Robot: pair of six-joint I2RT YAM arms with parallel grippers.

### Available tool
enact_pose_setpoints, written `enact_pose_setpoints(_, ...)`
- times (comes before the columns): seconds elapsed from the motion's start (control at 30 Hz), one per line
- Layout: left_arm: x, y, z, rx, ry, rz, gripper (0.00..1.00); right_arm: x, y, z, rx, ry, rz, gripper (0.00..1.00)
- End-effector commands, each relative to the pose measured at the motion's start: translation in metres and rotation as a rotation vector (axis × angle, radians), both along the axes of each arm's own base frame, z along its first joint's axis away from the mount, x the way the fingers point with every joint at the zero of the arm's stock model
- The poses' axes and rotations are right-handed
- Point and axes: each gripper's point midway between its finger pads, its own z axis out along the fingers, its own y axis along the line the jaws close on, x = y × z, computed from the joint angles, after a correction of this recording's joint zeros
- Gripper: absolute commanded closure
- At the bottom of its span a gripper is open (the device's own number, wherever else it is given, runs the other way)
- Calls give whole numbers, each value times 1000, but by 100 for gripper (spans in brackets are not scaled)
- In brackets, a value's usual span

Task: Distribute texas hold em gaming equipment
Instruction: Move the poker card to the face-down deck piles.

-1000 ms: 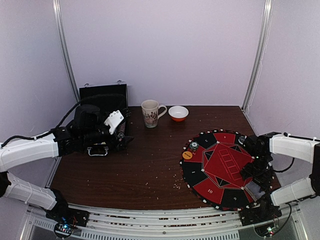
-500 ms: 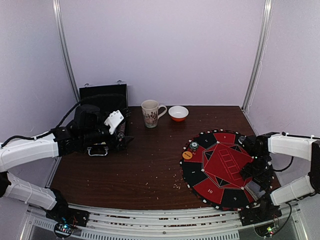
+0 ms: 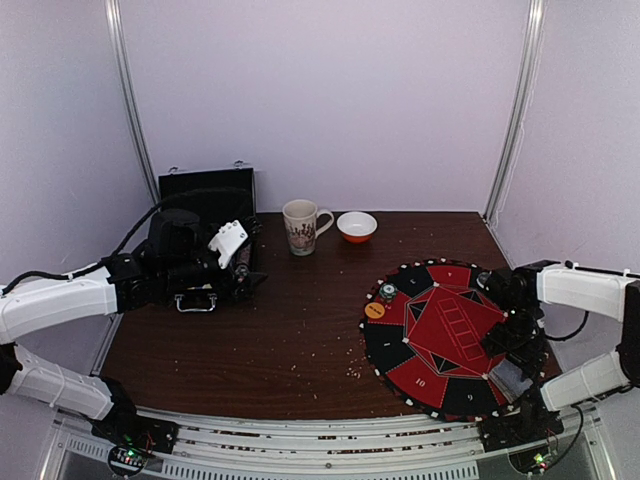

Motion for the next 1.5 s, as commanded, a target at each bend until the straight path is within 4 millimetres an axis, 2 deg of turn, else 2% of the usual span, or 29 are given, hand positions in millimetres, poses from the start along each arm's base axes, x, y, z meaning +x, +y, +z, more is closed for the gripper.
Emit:
enact_pose_setpoints(0.0, 2, 1, 12, -23, -41, -5, 2, -3, -6, 8, -38, 32, -27, 0)
enact_pose_setpoints(0.23, 1, 1, 13, -27, -44, -12, 2, 1, -9, 28, -60, 30, -15, 0)
enact_pose_setpoints(0.4, 0, 1, 16, -31, -48, -12, 2, -5, -1, 31, -32, 37, -12, 0)
enact_pose_setpoints(0.53, -1, 1, 16, -32, -49, -14, 2, -11, 2, 23, -28, 71, -29, 0)
enact_pose_setpoints(0.87, -2, 1, 19, -38, -52, -18, 2, -20, -5, -2, -84, 110, -94, 0)
enact_pose_setpoints(1.0, -2, 2, 21, -40, -57, -17, 2, -11, -11, -8, -117, 68, -69, 0)
enact_pose_setpoints(1.13, -3, 2, 21, -40, -59, -18, 2, -1, 3, -26, -29, 11, -57, 0)
enact_pose_setpoints(1.3, -3, 3, 21, -38, -61, -16, 2, 0, 3, -37, -19, -31, -58, 0)
enact_pose_setpoints(1.47, -2, 3, 21, -37, -61, -15, 2, 15, 7, -43, 17, -141, -75, 2)
